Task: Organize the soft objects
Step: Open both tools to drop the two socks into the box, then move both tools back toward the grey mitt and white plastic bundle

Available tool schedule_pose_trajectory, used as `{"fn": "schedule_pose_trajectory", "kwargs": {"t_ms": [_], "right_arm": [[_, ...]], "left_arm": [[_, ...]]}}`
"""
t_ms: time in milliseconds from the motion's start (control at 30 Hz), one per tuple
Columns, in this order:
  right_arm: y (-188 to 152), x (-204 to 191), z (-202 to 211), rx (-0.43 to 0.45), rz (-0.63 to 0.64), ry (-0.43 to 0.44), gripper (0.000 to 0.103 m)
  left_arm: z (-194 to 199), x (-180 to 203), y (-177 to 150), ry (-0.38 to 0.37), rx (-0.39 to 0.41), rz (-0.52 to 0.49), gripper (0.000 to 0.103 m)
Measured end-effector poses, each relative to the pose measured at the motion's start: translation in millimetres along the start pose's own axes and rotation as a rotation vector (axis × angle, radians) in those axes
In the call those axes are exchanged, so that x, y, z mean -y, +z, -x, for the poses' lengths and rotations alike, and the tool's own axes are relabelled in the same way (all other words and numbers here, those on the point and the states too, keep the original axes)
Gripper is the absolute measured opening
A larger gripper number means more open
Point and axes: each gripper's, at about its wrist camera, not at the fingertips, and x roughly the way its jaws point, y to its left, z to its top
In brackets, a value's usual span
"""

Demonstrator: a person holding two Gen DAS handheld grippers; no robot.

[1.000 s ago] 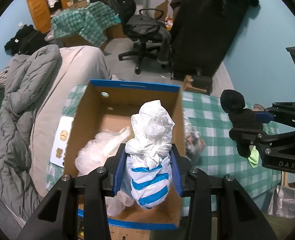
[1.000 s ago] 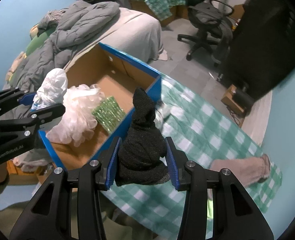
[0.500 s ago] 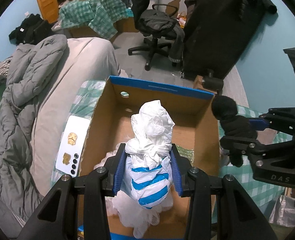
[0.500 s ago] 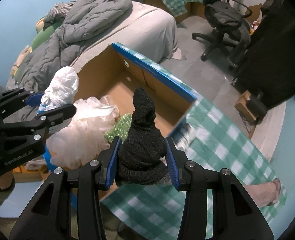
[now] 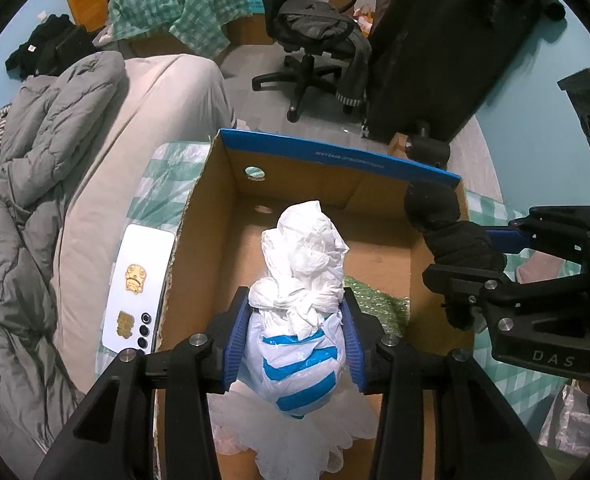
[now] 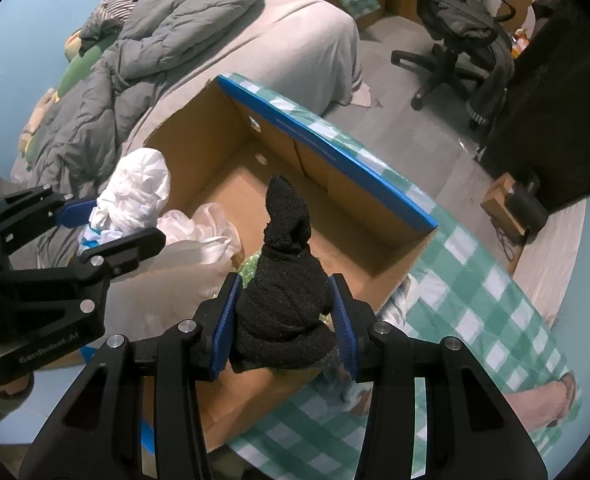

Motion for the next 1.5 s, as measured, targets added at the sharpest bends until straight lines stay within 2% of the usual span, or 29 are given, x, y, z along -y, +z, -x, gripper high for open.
{"fn": "schedule_pose_trajectory", "kwargs": {"t_ms": [33,100,200,267,333,500,667,867,1100,1500], "right_arm": [[0,0,-1,-0.004,-0.003,0.003,0.044],[0,0,0,-0.007,-0.003,-0.001,0.044],[0,-1,3,0.007,-0.006,-0.004,0.048],[1,-2,4,0.014,-0.017,-0.001,0.058],[1,-2,6,0.019,-0.023,0.002,0.062],[-1,0,15,0.040,-0.032,-0.005,0.063],[-7,3,26,0.054,-0.048,-0.016,0.070],[-15,8,35,0.064,-0.063,-0.043,0.074],[-33,22,51,0.081,-0.099,-0.064,0.075],[-83,69,80,0.093,-0.189,-0.106,0.075]], "left_arm": [[-1,0,0,0.003,-0.002,-0.006,0.048],[-1,0,0,0.013,-0.001,-0.016,0.059],[2,0,-1,0.031,0.016,-0.023,0.069],[4,-1,-3,0.030,0.020,-0.023,0.070],[5,-2,-4,0.027,0.019,-0.020,0.070],[12,-1,-6,0.029,0.024,-0.024,0.070],[21,3,-10,0.022,0.039,-0.028,0.074],[31,12,-12,0.020,0.048,-0.044,0.074],[43,33,-13,0.017,0.067,-0.084,0.079],[51,79,-21,-0.017,0.058,-0.129,0.079]]}}
